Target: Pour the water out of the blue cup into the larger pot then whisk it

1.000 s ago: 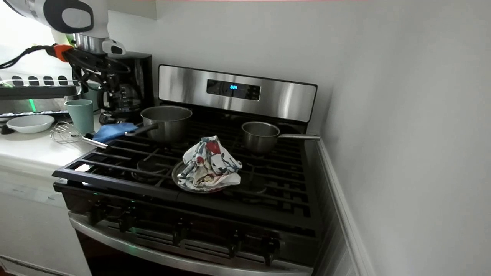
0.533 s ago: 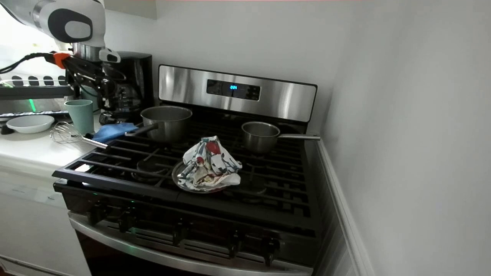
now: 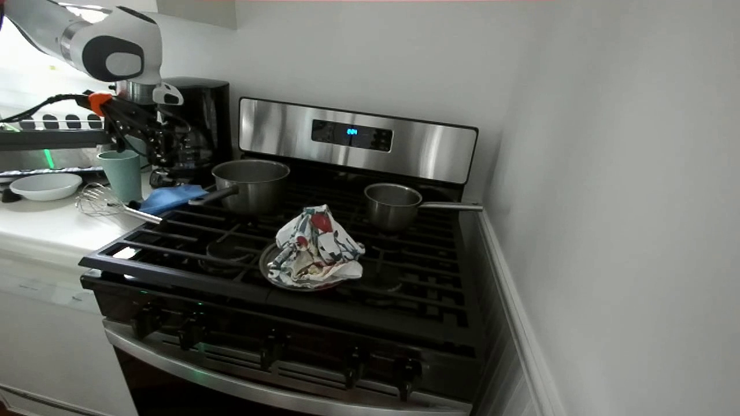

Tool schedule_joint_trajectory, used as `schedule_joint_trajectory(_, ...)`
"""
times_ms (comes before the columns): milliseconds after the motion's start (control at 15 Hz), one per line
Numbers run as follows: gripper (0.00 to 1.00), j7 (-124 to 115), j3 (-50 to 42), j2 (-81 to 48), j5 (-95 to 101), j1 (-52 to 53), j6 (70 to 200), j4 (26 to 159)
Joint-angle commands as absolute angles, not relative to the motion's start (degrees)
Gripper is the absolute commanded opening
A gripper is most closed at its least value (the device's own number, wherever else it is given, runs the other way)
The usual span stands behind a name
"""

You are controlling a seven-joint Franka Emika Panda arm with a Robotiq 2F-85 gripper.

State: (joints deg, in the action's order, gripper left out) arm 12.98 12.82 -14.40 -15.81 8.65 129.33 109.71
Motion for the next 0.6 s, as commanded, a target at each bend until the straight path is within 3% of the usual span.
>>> schedule_joint_trajectory(0,0.71,12.83,13.33,-17.01,-16.7,8.87,130.1,107.62)
schedule_joint_trajectory(533,0.13,12.07,13.33,-18.47,-15.85,8.7,128.29,106.03)
